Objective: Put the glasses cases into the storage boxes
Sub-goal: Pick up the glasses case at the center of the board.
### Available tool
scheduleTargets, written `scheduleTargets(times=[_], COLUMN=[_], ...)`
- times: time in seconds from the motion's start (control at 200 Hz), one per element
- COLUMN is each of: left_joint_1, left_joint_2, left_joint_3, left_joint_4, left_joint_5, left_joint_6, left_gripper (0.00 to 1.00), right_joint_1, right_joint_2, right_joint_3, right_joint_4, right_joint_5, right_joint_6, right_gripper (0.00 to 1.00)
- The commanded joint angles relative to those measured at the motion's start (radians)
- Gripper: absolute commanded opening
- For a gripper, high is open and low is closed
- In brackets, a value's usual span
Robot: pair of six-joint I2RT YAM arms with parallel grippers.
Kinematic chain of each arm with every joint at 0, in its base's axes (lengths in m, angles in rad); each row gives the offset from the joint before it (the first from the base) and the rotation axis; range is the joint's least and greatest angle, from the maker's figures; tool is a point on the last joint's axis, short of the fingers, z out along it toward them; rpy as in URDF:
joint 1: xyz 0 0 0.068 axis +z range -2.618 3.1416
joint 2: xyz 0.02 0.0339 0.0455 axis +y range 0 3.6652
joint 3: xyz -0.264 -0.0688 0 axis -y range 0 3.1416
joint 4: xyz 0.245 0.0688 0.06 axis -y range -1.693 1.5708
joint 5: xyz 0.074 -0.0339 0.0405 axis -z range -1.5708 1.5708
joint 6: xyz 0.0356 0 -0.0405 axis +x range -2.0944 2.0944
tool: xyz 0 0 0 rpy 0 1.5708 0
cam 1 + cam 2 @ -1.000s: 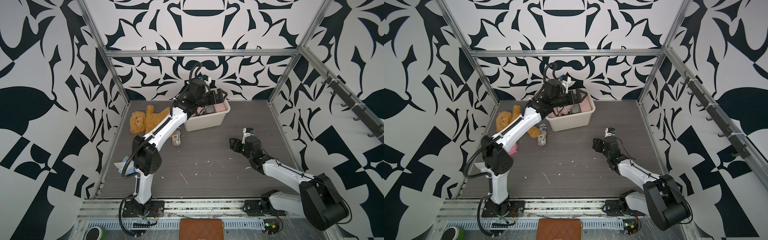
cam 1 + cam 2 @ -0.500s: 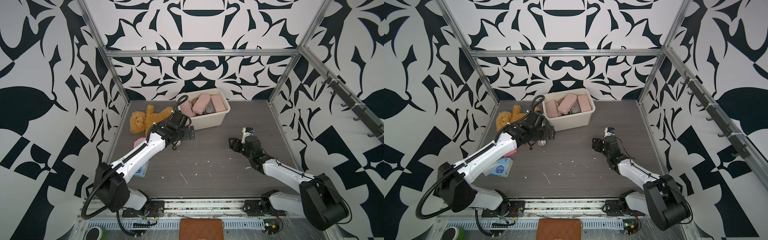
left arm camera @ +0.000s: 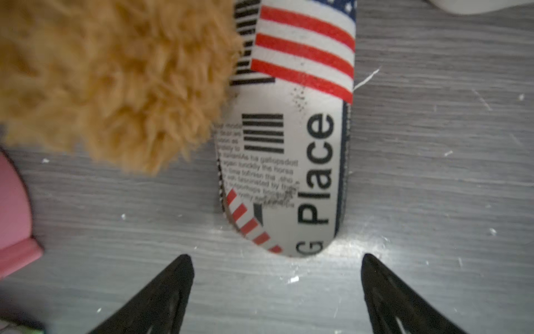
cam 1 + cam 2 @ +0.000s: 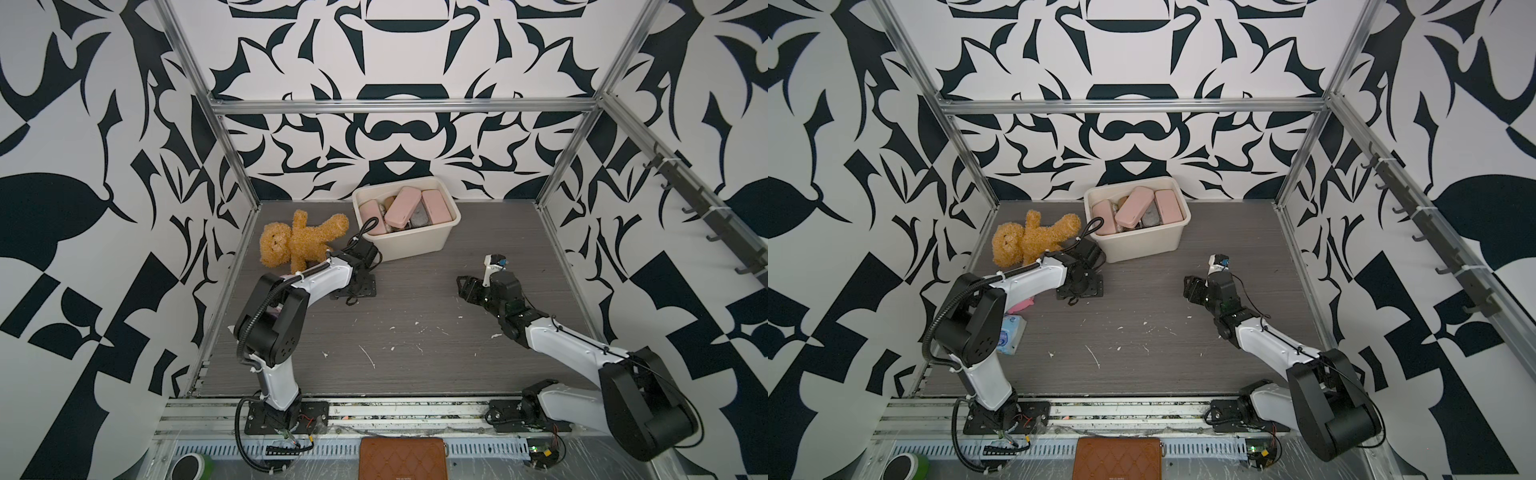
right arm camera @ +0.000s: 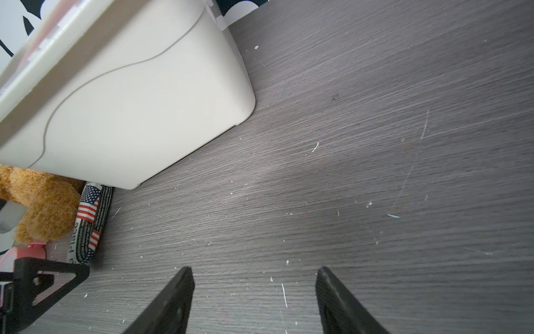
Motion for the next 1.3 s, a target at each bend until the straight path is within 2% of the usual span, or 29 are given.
scheduleTargets(times=[0.0, 0.185, 0.2, 0.26, 0.42, 0.53, 0.77, 1.04, 1.19, 1.295], left_joint_1=[0.018, 0.033, 0.034, 0.037, 0.039, 0.031, -0.045, -0.178, -0.241, -0.295], left_joint_2=[0.019, 0.105, 0.112, 0.136, 0.174, 0.151, -0.024, -0.308, -0.47, -0.579], left_joint_3=[0.02, 0.069, 0.071, 0.086, 0.102, 0.08, -0.071, -0.214, -0.25, -0.221], left_joint_4=[0.065, 0.114, 0.119, 0.127, 0.151, 0.147, 0.155, 0.079, 0.005, -0.048], left_joint_5=[-0.025, -0.033, -0.035, -0.038, -0.057, -0.045, -0.063, -0.121, -0.141, -0.189], left_joint_6=[0.028, 0.07, 0.073, 0.073, 0.091, 0.074, 0.035, -0.064, -0.107, -0.102], left_gripper=[0.92, 0.86, 0.81, 0.74, 0.73, 0.68, 0.64, 0.61, 0.59, 0.58], right_joint_1=[0.005, 0.005, 0.005, 0.006, 0.005, 0.005, 0.005, 0.005, 0.005, 0.005], right_joint_2=[-0.03, -0.031, -0.03, -0.03, -0.032, -0.028, -0.027, -0.011, -0.021, -0.021], right_joint_3=[0.03, 0.031, 0.032, 0.033, 0.031, 0.032, 0.032, 0.033, 0.033, 0.029], right_joint_4=[0.006, 0.005, 0.006, 0.005, 0.004, 0.004, 0.006, 0.015, 0.009, 0.01], right_joint_5=[-0.002, -0.01, -0.01, -0.01, -0.007, -0.009, -0.006, -0.018, -0.01, -0.004], right_joint_6=[0.002, 0.002, 0.002, 0.002, -0.001, -0.003, 0.0, 0.008, 0.005, 0.005], right_gripper=[0.7, 0.7, 0.7, 0.7, 0.7, 0.7, 0.7, 0.7, 0.7, 0.7])
